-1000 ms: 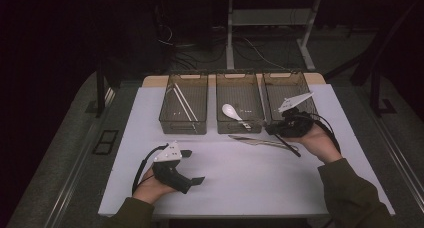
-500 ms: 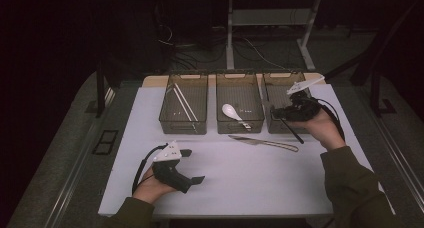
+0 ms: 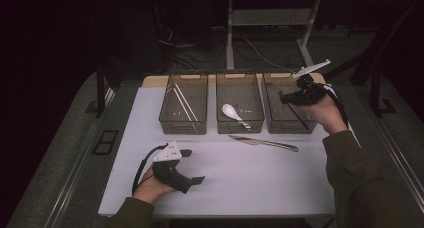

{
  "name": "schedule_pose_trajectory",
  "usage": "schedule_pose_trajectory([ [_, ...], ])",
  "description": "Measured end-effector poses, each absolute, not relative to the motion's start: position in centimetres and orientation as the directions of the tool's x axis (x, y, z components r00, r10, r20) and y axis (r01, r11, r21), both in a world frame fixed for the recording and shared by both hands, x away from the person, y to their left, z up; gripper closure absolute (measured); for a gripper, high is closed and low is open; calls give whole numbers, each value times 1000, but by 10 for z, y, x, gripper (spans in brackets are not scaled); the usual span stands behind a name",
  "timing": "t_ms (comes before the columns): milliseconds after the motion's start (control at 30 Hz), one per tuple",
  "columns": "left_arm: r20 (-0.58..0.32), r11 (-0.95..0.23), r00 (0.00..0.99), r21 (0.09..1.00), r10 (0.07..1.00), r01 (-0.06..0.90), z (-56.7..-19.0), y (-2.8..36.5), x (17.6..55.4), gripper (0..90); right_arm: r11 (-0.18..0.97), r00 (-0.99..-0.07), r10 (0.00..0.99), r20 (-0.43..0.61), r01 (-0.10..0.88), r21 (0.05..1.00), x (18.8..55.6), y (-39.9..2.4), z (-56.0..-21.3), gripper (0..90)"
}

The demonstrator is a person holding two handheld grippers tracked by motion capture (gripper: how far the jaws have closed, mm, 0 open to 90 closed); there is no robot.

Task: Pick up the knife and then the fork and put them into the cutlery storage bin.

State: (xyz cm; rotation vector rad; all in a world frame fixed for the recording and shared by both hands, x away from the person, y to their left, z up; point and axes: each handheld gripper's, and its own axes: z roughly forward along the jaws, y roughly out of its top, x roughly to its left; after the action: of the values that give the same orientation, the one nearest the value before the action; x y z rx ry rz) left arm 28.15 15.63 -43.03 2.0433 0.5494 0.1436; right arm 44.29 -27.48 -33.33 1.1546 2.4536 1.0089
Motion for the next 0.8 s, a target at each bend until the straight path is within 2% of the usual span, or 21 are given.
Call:
schedule_pose_trajectory([
  [500,-126,-419,893,849,432,323,-431,156,281,0,369,-559,827,63,623,689,480,-289,-331,847],
  [800,-127,-421,893,847,432,324,-430,157,282,0,350,-515,854,72,671,654,494,-300,-356,847],
])
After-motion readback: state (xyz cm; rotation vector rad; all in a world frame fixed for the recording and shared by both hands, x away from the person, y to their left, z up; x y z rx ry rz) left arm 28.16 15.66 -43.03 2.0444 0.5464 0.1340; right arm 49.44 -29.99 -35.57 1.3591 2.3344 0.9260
